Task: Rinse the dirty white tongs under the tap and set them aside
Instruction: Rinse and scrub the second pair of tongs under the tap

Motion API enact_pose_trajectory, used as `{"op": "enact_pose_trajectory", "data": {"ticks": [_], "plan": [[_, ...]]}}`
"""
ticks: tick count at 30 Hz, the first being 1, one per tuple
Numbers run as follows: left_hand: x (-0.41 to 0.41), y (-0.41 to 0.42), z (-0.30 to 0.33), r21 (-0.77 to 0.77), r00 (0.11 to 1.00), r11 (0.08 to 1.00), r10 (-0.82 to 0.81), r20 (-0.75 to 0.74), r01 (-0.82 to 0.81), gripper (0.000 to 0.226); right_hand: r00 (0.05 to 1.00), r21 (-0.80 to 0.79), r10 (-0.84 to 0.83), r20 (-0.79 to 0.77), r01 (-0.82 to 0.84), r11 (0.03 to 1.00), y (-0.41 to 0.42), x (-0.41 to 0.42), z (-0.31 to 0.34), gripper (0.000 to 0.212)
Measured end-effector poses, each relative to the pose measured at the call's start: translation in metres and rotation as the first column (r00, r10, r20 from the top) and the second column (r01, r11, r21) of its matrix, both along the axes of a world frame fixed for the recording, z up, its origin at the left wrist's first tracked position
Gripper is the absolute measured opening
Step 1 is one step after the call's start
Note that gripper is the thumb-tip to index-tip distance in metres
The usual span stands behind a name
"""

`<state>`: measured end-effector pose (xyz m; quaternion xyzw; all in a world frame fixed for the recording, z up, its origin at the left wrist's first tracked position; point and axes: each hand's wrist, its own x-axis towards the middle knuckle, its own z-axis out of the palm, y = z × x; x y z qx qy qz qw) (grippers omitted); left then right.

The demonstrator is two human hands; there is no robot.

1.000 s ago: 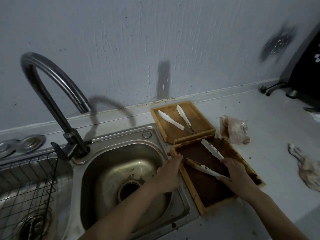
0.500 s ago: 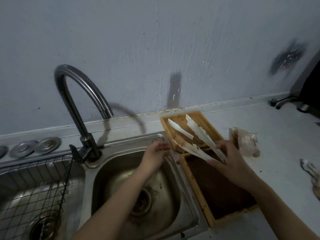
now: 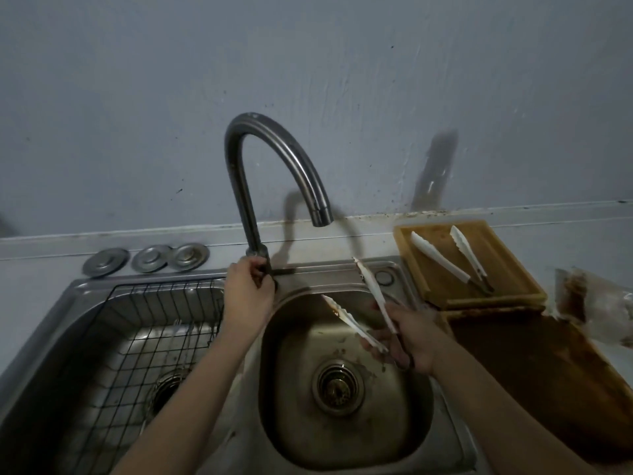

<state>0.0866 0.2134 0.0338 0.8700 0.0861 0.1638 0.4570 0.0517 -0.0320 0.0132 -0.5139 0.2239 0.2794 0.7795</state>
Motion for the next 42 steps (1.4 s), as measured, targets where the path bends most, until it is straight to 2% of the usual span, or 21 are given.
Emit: {"op": "enact_pose_trajectory", "data": {"ticks": [3, 5, 7, 9, 12, 20, 27, 37, 39, 41, 42], "plan": [[0.007, 0.015, 0.001, 0.110, 0.989, 0.984, 0.130, 0.072, -0.137, 0.045, 0.997, 0.074, 0.038, -0.071, -0.032, 0.997, 0.012, 0.007, 0.002, 0.022], [0.014, 0.021, 0.000, 0.122, 0.988, 0.981, 0.152, 0.002, -0.151, 0.055, 0.991, 0.144, 0.099, -0.095, -0.085, 0.986, 0.021, 0.009, 0.007, 0.025], [0.022, 0.024, -0.005, 0.116, 0.984, 0.983, 0.155, -0.091, -0.144, 0.045, 0.986, 0.215, 0.129, -0.107, -0.103, 0.971, 0.028, 0.011, 0.009, 0.028], [0.026, 0.025, -0.011, 0.149, 0.981, 0.975, 0.177, -0.074, -0.165, 0.026, 0.989, 0.250, 0.088, -0.117, -0.057, 0.967, 0.033, 0.013, 0.006, 0.021], [0.027, 0.028, -0.017, 0.125, 0.980, 0.973, 0.198, -0.012, -0.195, 0.019, 0.991, 0.239, 0.041, -0.128, -0.009, 0.971, 0.038, 0.016, -0.005, 0.021], [0.022, 0.035, -0.036, 0.040, 0.985, 0.985, 0.165, 0.051, -0.167, 0.018, 0.989, 0.265, 0.042, -0.142, -0.003, 0.964, 0.048, 0.019, -0.013, 0.025], [0.015, 0.037, -0.044, -0.068, 0.978, 0.977, 0.205, 0.050, -0.201, 0.021, 0.988, 0.261, 0.059, -0.143, -0.020, 0.965, 0.054, 0.018, -0.012, 0.027], [0.007, 0.033, -0.042, -0.193, 0.983, 0.966, 0.181, 0.036, -0.171, 0.015, 0.990, 0.240, 0.053, -0.134, -0.020, 0.971, 0.058, 0.017, -0.010, 0.030], [-0.002, 0.026, -0.042, -0.198, 0.982, 0.965, 0.185, 0.044, -0.173, 0.027, 0.990, 0.227, 0.059, -0.130, -0.028, 0.974, 0.060, 0.017, -0.010, 0.030], [-0.016, 0.012, -0.047, -0.135, 0.960, 0.966, 0.238, 0.145, -0.219, 0.045, 0.989, 0.210, 0.073, -0.128, -0.045, 0.977, 0.062, 0.017, -0.011, 0.031], [-0.025, 0.002, -0.050, -0.117, 0.943, 0.963, 0.262, 0.206, -0.242, 0.046, 0.989, 0.203, 0.077, -0.129, -0.050, 0.978, 0.064, 0.018, -0.012, 0.033]]}}
